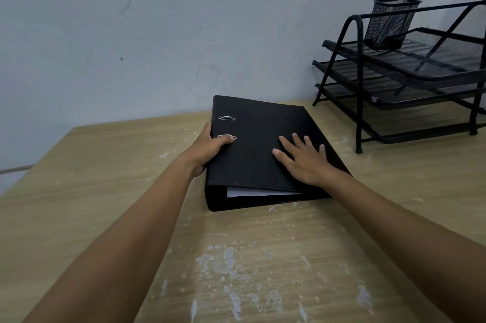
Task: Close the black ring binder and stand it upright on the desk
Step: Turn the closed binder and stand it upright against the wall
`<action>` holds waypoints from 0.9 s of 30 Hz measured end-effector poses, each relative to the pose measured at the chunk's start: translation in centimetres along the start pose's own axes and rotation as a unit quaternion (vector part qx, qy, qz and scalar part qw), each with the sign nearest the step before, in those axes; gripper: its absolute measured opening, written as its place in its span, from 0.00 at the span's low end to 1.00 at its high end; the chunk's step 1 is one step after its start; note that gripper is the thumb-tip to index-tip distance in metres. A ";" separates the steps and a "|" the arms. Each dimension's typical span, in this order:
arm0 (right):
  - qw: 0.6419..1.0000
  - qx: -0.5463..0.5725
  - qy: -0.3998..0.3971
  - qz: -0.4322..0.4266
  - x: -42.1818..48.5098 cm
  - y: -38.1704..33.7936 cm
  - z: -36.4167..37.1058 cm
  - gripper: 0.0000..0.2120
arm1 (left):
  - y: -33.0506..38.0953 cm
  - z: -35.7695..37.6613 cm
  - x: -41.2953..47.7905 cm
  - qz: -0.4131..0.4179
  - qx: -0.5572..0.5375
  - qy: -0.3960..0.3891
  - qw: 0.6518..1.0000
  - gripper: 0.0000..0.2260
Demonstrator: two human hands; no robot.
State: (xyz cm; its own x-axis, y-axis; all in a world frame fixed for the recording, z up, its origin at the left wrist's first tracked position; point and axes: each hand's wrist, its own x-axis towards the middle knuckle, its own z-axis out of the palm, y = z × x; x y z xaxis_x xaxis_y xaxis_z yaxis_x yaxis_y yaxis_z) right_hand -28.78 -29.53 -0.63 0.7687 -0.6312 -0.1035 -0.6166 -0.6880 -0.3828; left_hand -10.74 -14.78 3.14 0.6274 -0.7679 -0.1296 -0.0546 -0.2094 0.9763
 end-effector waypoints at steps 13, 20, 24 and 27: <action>0.995 -0.003 -0.057 -0.078 2.2 1.0 -1.4 0.26 | -1.2 2.8 -2.5 0.011 -0.152 0.144 0.978 0.22; 0.992 -0.006 -0.077 -0.098 4.3 0.2 -1.4 0.25 | -2.9 5.5 -3.0 0.028 -0.163 0.261 0.951 0.34; 0.992 -0.007 -0.086 -0.094 5.6 -0.1 -1.4 0.25 | -3.4 7.0 -2.9 0.016 -0.151 0.305 0.940 0.36; 0.993 -0.012 -0.081 -0.090 6.4 -0.4 -1.3 0.25 | -3.2 8.1 -3.2 0.021 -0.147 0.335 0.930 0.37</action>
State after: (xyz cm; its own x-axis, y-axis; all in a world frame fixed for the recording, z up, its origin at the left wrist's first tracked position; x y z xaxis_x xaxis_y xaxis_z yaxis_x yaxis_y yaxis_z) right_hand -23.82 -33.81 0.04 0.8831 -0.4322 -0.1828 -0.4687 -0.7944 -0.3862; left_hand -18.85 -16.56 -1.00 0.9782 -0.2020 -0.0493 0.0633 0.0635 0.9960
